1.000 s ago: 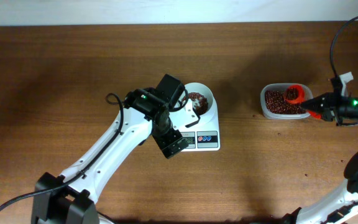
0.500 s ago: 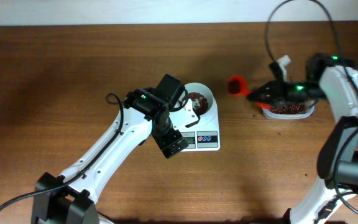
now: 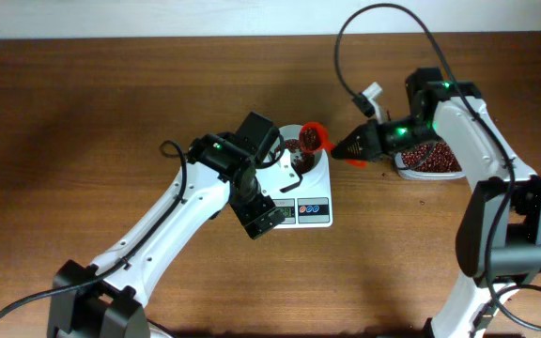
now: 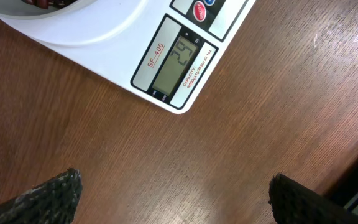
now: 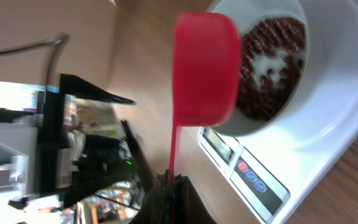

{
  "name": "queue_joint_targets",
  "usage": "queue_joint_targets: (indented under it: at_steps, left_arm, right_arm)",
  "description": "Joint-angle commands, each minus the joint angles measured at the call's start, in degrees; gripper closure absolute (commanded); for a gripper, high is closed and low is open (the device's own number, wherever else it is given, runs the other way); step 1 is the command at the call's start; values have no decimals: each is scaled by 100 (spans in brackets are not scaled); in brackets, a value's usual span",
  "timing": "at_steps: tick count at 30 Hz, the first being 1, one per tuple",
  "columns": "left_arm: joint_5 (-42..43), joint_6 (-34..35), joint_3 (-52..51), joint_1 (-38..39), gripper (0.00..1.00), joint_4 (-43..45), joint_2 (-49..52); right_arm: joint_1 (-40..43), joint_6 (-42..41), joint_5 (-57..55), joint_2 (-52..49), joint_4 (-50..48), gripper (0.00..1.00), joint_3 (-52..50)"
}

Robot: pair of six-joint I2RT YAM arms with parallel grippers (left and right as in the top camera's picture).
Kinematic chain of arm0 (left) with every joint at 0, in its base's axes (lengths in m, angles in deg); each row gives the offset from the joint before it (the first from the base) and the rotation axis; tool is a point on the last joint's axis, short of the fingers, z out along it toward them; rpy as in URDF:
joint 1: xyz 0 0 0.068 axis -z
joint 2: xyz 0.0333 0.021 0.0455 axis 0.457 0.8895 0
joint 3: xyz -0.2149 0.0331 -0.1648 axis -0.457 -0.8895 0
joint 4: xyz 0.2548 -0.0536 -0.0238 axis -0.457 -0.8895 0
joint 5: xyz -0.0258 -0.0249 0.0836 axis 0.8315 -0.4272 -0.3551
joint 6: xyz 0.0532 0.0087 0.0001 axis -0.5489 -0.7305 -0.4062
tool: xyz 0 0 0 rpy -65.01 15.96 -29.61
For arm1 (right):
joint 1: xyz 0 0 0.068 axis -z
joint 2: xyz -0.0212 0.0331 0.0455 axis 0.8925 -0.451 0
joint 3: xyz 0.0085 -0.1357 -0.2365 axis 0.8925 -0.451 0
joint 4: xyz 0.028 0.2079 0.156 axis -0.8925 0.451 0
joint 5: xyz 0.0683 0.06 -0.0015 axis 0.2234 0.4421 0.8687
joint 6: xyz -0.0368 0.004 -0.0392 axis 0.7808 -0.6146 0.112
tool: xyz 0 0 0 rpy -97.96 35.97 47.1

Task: Scoop item into bowl and weigh 50g on scale
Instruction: 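Carry the refilled scoop over the bowl with the right gripper, then pour the beans into the bowl and pull the scoop back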

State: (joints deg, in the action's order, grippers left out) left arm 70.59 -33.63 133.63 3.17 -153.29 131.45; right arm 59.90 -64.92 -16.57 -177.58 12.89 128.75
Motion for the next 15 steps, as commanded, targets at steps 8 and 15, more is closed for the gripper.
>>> queue_joint_targets:
  at_steps: [8,15]
  left_arm:
    - [-20,-55,-37,-37,1,-4,50]
    - [-20,-55,-37,-37,1,-4,50]
  right_arm:
    - [-1174,-358,-3467,13,1510,96,2660]
    - [-2098,-356,-5827,13,1390,96,2815]
